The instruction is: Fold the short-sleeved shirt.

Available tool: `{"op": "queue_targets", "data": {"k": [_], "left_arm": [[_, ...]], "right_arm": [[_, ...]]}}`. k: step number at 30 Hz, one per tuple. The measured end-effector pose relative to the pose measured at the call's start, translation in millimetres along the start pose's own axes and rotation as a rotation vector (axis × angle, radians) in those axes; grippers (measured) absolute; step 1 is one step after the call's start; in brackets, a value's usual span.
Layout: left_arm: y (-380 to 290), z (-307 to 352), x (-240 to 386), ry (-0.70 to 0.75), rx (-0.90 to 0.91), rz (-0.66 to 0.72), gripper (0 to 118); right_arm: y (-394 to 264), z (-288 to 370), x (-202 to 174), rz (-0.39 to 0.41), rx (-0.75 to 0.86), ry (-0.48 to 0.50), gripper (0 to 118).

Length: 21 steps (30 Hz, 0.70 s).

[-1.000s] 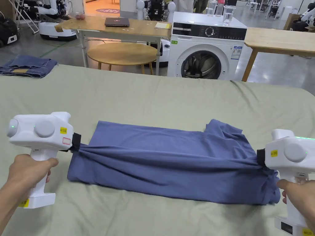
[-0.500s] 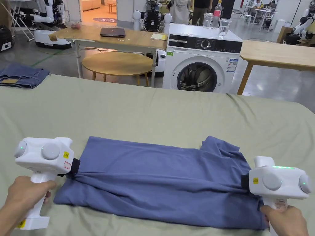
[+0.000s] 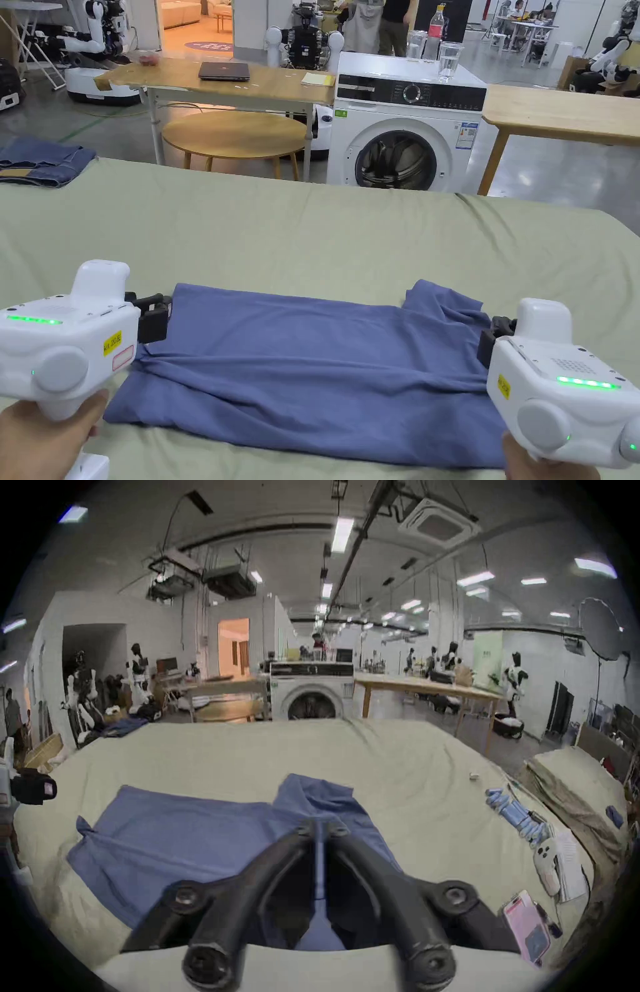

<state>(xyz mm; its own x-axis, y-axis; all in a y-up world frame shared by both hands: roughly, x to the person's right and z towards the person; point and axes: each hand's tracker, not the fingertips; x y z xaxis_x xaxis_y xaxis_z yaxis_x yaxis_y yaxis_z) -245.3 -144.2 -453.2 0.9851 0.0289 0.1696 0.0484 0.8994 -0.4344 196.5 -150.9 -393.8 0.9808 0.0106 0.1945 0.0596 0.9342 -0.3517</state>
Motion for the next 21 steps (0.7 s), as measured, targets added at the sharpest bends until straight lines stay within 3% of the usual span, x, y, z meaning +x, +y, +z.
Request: {"op": "queue_targets", "data": {"k": [1,2,9,19,21], "left_arm": [[-2,7,5,0.006,0.016,-0.003,4],[-4,12,9,0.014,0.011,-0.010,0],[-25,29,3,0.053,-0.043,-0.002,0],[-35,-30,-63,0.041,-0.452,0.105,0],[-33,-48,-75,-0.009,-0.520,0.159,19]], "right_arm": [[-2,3,-2,0.003,0.010,0.006,0],[-4,6,-4,0.000,0.014,0.034,0],[-8,27,-18,-0.016,0.024,0.093,0],[-20,20,-11,0.037,-0.075,0.139,0],[-25,21,-11,0.050,-0.087,0.134,0]]}}
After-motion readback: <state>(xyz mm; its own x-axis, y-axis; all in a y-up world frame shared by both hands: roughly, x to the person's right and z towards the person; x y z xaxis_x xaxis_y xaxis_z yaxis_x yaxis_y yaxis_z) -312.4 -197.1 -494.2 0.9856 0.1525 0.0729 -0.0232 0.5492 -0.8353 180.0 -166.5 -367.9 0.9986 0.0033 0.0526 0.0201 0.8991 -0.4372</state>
